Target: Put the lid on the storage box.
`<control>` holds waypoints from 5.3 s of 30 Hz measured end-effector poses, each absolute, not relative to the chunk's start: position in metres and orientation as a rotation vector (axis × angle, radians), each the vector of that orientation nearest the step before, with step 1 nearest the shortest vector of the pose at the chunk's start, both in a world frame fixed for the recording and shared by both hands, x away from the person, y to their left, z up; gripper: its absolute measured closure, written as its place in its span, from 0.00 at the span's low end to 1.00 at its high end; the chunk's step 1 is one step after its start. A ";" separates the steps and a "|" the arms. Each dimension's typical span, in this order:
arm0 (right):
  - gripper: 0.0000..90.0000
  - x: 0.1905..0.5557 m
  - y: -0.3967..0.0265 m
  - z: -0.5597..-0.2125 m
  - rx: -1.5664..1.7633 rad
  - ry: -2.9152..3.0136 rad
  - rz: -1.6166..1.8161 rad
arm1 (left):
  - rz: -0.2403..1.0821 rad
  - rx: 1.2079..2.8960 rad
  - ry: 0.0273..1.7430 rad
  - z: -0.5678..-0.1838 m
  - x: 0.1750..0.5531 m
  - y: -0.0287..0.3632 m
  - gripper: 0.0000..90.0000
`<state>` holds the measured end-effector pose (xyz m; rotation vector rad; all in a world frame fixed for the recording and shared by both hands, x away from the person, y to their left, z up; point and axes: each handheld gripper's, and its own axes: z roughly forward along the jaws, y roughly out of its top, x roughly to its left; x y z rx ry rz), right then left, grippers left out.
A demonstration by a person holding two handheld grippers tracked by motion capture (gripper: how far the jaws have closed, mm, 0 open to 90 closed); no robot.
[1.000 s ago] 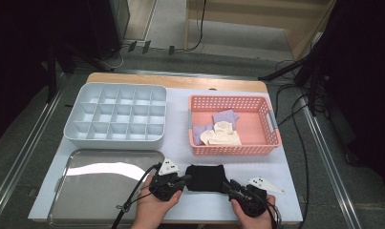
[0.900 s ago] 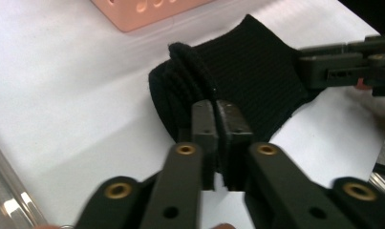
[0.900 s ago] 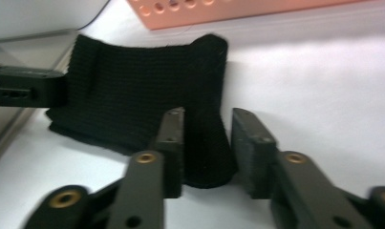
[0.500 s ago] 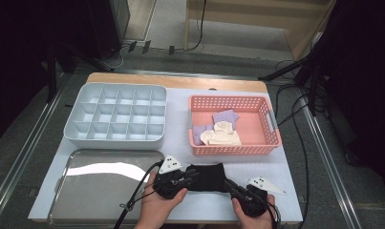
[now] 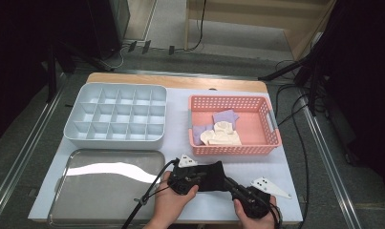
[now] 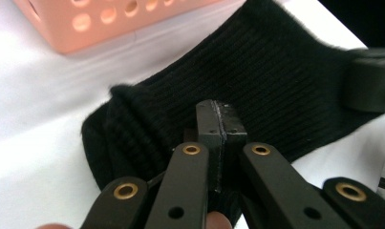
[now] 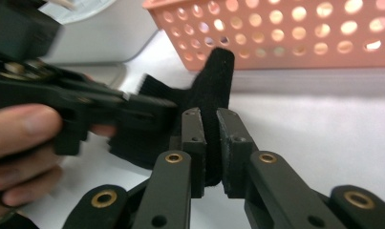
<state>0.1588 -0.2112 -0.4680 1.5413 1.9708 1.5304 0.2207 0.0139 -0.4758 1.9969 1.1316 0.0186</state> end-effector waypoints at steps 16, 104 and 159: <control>0.92 0.147 -0.150 -0.464 1.379 2.069 1.551 | -0.018 1.964 1.124 -0.472 0.223 0.025 0.94; 1.00 0.155 -0.123 -0.490 1.372 2.129 1.409 | -0.309 1.865 1.220 -0.477 0.242 0.059 0.70; 0.29 0.170 -0.235 -0.476 1.446 1.895 1.407 | 0.018 1.852 1.150 -0.419 0.235 0.147 0.75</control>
